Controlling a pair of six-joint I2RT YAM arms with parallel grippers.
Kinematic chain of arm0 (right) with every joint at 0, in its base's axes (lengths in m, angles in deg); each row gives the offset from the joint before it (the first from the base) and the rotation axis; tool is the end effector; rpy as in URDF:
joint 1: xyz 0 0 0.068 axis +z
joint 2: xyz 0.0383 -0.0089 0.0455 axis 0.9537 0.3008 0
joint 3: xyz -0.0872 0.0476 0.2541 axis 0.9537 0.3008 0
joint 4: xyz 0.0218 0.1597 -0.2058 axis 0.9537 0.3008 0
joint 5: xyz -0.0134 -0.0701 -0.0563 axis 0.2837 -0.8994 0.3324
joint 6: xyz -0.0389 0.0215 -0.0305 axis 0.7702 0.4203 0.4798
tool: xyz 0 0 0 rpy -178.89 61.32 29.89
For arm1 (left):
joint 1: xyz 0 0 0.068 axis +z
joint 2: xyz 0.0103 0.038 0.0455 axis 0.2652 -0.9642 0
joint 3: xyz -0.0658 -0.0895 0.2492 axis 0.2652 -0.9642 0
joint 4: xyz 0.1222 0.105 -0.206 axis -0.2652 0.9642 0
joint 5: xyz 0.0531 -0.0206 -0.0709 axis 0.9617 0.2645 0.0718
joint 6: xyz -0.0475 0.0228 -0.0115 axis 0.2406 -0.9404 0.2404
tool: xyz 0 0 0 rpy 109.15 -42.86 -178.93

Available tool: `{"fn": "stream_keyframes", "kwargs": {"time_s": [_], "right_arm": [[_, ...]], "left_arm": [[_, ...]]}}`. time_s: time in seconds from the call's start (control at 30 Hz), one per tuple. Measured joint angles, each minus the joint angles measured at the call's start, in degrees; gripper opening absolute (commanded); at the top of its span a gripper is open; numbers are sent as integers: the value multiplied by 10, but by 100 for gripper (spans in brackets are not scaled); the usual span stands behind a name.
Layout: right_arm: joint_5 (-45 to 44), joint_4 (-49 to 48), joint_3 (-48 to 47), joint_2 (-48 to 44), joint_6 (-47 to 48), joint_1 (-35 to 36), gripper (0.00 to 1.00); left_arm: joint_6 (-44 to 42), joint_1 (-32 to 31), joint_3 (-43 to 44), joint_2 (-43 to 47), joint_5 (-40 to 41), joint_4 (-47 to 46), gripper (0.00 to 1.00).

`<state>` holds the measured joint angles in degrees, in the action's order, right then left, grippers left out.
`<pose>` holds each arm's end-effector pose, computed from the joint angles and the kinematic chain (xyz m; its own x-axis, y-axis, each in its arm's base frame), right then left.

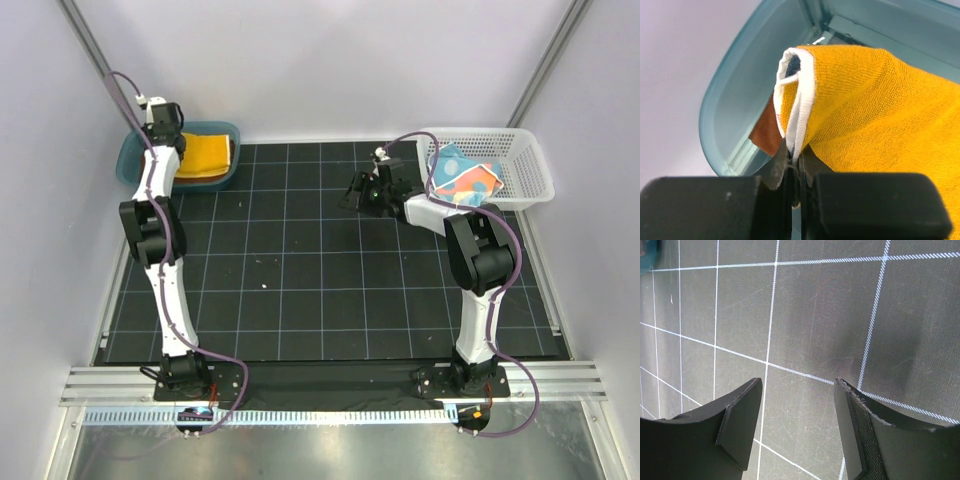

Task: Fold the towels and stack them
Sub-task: Neatly place the folded towel into the bin

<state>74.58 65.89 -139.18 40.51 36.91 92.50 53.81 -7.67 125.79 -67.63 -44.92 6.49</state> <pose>0.4118 0.1598 0.1738 -0.7616 0.2396 -0.6021 -0.1633 0.8282 0.5362 0.5481 0.0927 0.2453 -0.5073 -0.1451 -0.8495 -0.5856 0.7812 0.2163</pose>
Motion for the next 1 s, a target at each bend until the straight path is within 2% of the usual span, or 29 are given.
{"fn": "stream_keyframes", "kwargs": {"time_s": [0.07, 0.1, 0.27, 0.4, 0.67, 1.0], "right_arm": [[0, 0, 0, 0, 1, 1, 66], [-2, 1, 0, 0, 2, 1, 66], [-6, 5, 0, 0, 2, 3, 69], [-10, 12, -2, 0, 4, 4, 70], [-22, 25, -27, -4, 11, 5, 72], [-56, 78, -14, -100, 19, 5, 75]], "left_arm": [[2, 8, 3, -3, -4, -1, 38], [5, 10, 3, -3, -6, -1, 54], [27, 15, 3, -5, -5, -1, 75], [43, 12, -6, -2, -1, -7, 77], [89, -20, -77, 40, -1, -14, 78], [192, -137, -263, 212, -13, -29, 77]]}}
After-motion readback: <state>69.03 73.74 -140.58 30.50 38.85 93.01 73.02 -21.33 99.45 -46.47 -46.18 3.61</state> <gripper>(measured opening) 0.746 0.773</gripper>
